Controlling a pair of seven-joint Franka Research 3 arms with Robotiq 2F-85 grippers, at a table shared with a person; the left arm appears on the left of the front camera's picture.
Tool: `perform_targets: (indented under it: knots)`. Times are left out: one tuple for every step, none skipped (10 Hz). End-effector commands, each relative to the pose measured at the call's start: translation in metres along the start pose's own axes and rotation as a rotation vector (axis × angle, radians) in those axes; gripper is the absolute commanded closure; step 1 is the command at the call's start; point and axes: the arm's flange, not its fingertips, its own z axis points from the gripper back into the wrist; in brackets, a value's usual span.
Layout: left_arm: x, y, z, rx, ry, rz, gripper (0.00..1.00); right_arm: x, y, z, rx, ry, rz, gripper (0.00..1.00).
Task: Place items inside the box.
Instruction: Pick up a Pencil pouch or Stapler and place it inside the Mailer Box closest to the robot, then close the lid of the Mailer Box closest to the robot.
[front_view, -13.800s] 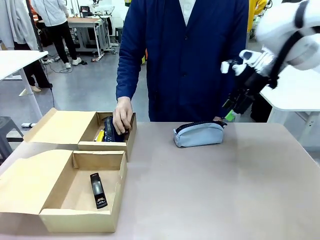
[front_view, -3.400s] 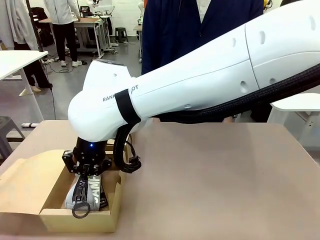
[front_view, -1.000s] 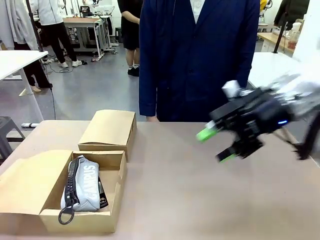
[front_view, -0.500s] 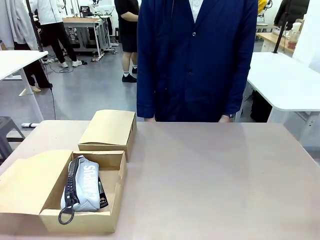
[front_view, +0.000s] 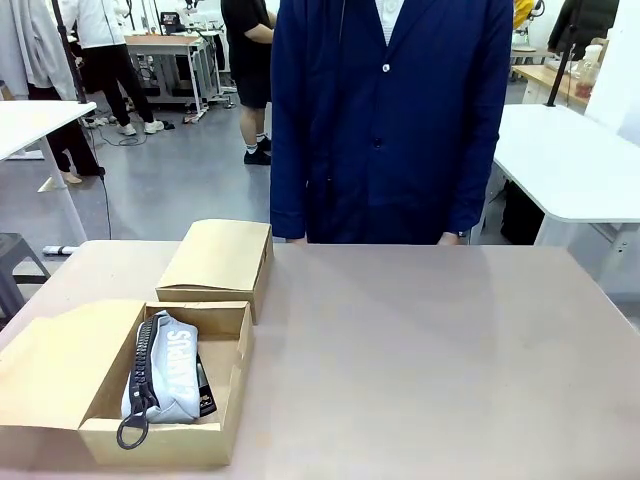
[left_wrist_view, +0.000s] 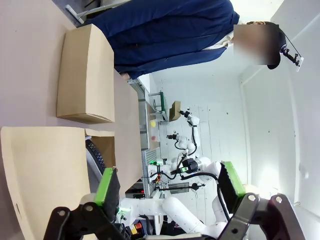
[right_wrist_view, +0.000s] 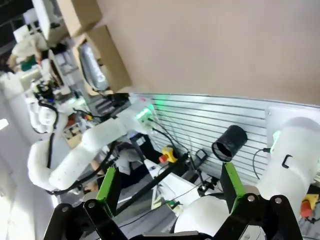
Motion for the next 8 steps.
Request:
perform_targets:
  knots:
    - [-0.001,-0.0008,-0.0006,-0.007,0.009,-0.02,0.0,-0.0034,-0.0109,0.0115,0.099,-0.018,0.003,0.0]
    - [-0.001,-0.0008,-0.0006,-0.007,0.009,-0.02,0.0,-0.0034,-0.0109,0.0115,0.099,-0.018,0.003,0.0]
    - [-0.001,-0.0008,-0.0006,-0.007,0.009,-0.02,0.0,-0.0034,-0.0109,0.0115,0.099,-0.018,0.003,0.0]
    - [-0.001,-0.0008,-0.0006,-0.007,0.009,-0.02,0.0,-0.0034,-0.0109,0.0115,0.099,-0.018,0.003,0.0]
    - [-0.001,-0.0008,-0.0006,-0.007,0.009,-0.02,0.0,-0.0034,-0.0109,0.0115,0.099,-0.018,0.003,0.0]
    - [-0.001,-0.0008,-0.0006,-0.007,0.009,-0.02,0.0,-0.0034,-0.0109,0.0115,0.099,-0.018,0.003,0.0]
    - [-0.001,-0.0008,-0.0006,-0.007,0.009,-0.02,0.0,-0.0034,-0.0109,0.0115,0.099,-0.018,0.003,0.0]
    - [0.0,0.0,0.0,0.0,0.0,0.0,0.0,-0.0034,-0.0109,0.0115,0.099,-0.018,0.003,0.0]
